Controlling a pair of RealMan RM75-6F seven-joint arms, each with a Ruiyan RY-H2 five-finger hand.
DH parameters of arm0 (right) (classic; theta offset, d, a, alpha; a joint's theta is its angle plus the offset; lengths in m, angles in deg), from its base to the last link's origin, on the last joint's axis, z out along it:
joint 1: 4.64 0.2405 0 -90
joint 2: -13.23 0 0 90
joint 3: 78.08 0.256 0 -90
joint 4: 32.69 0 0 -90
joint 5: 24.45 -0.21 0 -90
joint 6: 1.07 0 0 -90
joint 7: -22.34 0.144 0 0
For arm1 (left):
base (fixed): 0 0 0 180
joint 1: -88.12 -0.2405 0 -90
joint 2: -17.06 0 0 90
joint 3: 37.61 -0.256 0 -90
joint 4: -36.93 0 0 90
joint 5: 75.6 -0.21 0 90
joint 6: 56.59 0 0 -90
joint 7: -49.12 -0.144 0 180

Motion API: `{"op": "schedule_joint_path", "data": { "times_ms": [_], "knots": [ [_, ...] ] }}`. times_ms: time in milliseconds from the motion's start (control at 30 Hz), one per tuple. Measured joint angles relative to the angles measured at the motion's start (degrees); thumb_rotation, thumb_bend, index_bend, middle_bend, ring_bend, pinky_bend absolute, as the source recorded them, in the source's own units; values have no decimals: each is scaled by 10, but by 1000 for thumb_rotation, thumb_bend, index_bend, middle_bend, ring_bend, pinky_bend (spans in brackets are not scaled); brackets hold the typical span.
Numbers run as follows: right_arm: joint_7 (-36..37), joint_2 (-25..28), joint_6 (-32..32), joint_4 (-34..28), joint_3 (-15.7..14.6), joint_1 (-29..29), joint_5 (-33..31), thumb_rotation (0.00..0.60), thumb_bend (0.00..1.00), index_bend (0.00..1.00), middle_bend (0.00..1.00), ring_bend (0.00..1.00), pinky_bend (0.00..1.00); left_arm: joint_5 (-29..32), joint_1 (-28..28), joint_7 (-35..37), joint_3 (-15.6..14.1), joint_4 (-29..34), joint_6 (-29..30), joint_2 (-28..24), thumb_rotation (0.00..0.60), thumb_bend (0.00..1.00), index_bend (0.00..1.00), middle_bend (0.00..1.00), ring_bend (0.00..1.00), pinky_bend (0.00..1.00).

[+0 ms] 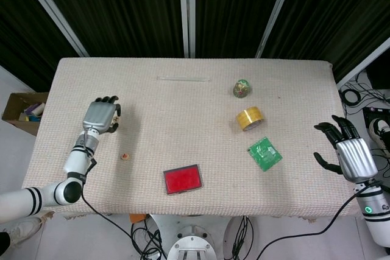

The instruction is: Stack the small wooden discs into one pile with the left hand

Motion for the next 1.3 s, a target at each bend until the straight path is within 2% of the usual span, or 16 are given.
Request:
{"op": "schedule_joint_path", "data": {
  "times_ms": [433,1300],
  "knots": [
    [-6,5,-6,-8,-1,-4,0,600,230,248,260,52,139,14,-1,5,-8,-49,-23,31,600,411,493,154,145,203],
    [-15,5,0,-15,0,-3,-5,600,231,248,264,52,138,24,-5,10,-9,-72,-33,36,600,388,462,148,144,203]
  ]
}}
